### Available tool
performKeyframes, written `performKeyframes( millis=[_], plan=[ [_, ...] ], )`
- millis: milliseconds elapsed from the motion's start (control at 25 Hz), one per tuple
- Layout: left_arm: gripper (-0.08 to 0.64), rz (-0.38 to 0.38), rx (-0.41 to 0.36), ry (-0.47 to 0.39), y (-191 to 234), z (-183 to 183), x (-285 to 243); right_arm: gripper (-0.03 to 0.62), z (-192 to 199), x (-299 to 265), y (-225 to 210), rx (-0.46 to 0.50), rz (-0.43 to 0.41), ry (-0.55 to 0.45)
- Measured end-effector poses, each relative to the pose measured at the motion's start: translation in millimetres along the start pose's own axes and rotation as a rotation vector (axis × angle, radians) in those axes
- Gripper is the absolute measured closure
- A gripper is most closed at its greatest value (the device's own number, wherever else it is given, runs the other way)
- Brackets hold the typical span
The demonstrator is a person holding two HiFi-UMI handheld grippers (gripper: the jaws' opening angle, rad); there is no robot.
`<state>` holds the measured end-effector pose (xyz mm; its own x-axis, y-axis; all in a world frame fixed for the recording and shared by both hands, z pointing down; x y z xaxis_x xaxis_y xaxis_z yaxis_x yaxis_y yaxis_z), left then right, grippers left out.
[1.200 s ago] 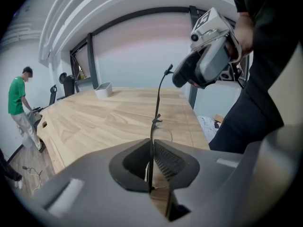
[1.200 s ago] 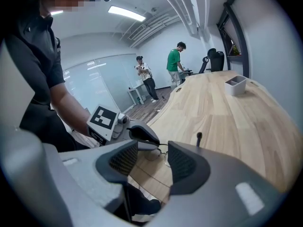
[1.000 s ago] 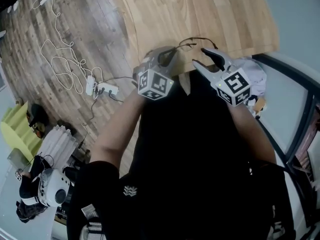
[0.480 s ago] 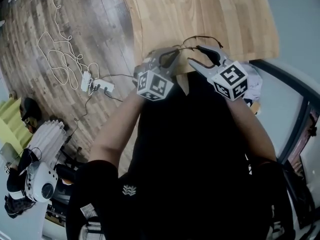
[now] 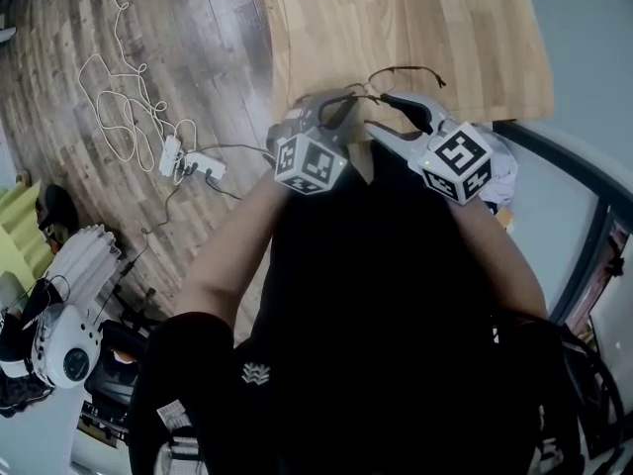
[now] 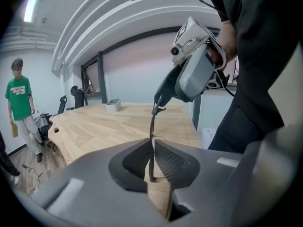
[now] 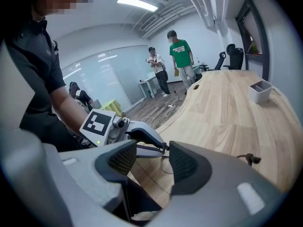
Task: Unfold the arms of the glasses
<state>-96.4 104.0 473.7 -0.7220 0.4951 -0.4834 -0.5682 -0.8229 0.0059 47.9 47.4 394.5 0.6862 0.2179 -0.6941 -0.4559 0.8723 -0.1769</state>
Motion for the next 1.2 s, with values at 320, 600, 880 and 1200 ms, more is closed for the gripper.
performKeyframes(
  millis=[320,600,880,1200],
  plan=[
    [0.462,-0.022,0.010,0.019,-17.5,5.4,18.3,0.383,-4.8,1.3,17.3,0.050,-0.034,-0.006],
    [0.446,-0.108,0.053,0.021,-30.6,17.9,43.6,0.383,-9.5,-3.1,34.0,0.103,-0.081,0.004],
    [0.446,-0.206,0.126,0.020,-38.7,27.0,75.7,0.383,-19.7,-12.2,48.9,0.137,-0.130,-0.006],
    [0.445,-0.313,0.181,0.014,-49.7,24.1,102.7,0.383,-19.7,-17.6,64.9,0.161,-0.216,-0.010]
  ],
)
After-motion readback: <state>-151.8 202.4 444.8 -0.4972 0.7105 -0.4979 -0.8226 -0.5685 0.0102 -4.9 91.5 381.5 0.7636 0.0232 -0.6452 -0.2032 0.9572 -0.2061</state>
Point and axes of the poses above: the fingertips, and each gripper's own axes: x backward along the fingers, y to its left, z out of its underside, the point moved 10 cm from there along x, backward along the fingers, and after that the axes turned 14 degrees about z, right-handed, at the moved point
